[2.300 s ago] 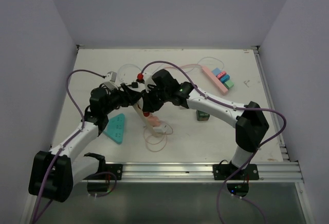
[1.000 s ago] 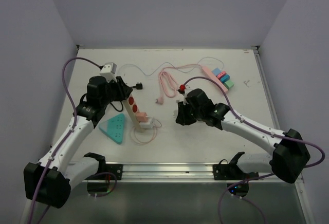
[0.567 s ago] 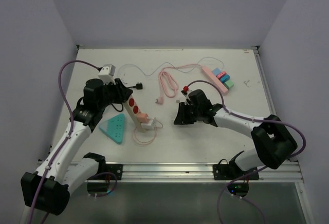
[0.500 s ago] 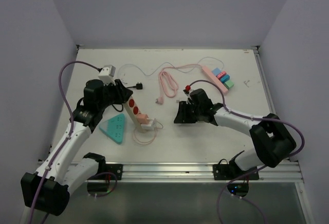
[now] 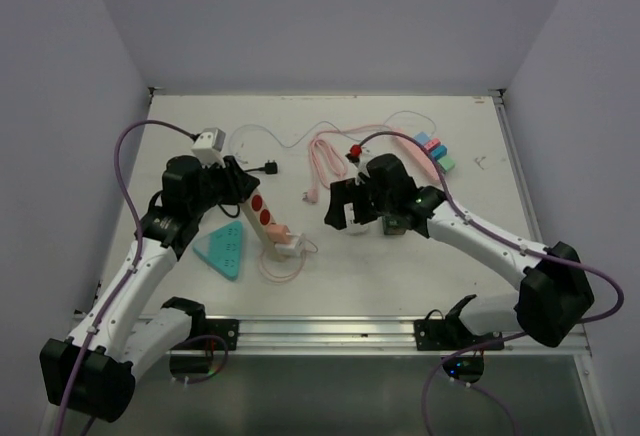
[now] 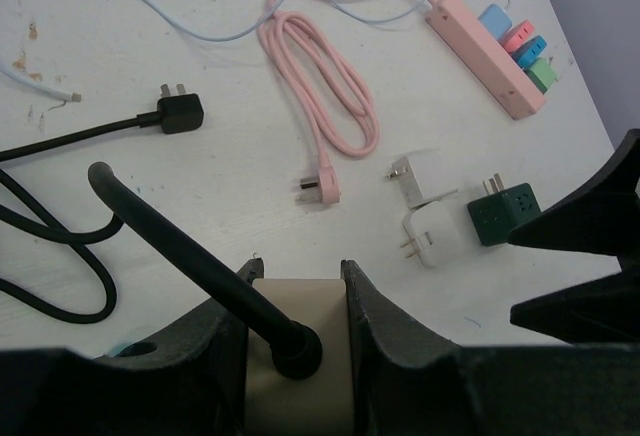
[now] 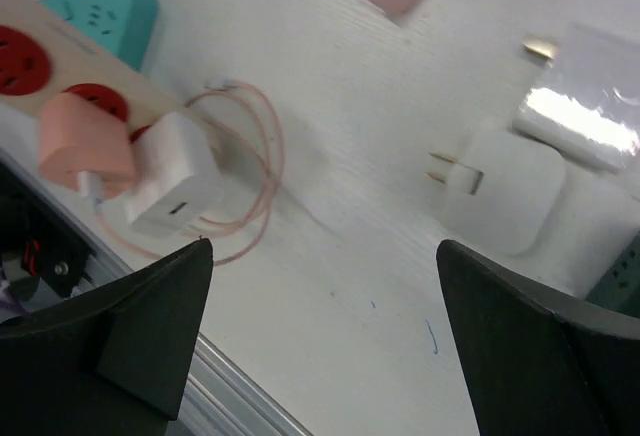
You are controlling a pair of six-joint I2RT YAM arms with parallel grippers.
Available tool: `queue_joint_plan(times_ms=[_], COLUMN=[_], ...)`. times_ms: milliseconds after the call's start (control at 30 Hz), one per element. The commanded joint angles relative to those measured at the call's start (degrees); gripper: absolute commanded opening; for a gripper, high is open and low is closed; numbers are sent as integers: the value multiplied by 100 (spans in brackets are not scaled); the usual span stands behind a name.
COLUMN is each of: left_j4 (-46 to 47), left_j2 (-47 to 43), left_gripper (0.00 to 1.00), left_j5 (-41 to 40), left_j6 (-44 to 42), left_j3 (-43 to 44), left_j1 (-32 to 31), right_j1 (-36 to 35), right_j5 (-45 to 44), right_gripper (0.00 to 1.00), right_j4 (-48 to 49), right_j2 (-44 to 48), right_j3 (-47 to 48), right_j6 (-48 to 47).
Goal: Pull the plug off the socket
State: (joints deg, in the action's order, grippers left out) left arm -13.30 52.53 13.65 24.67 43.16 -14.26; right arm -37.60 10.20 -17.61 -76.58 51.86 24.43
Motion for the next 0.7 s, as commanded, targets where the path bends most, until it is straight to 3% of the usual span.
queue_joint_plan(times_ms=[0,100,367,667], left_j4=[319,293,170,152], left_j2=[-94,-41,73,143], left_gripper=[0,0,0,0], left_j5=[243,235,226,182], left_j6=[249,258,302,355], left_j3=[131,193,316,316], left_j1=[29,20,29,29], right_j1=[-650,-1291,-1882,-2137], right_j5=[-52,-27,-237,17], right_gripper=[98,98,95,77], right_j4=[-129,11,82,126], right_j2=[73,-208,-1254,-2142], right_j3=[676,1001,1853,2276], right_j6=[-772,-939,-1361,-1520])
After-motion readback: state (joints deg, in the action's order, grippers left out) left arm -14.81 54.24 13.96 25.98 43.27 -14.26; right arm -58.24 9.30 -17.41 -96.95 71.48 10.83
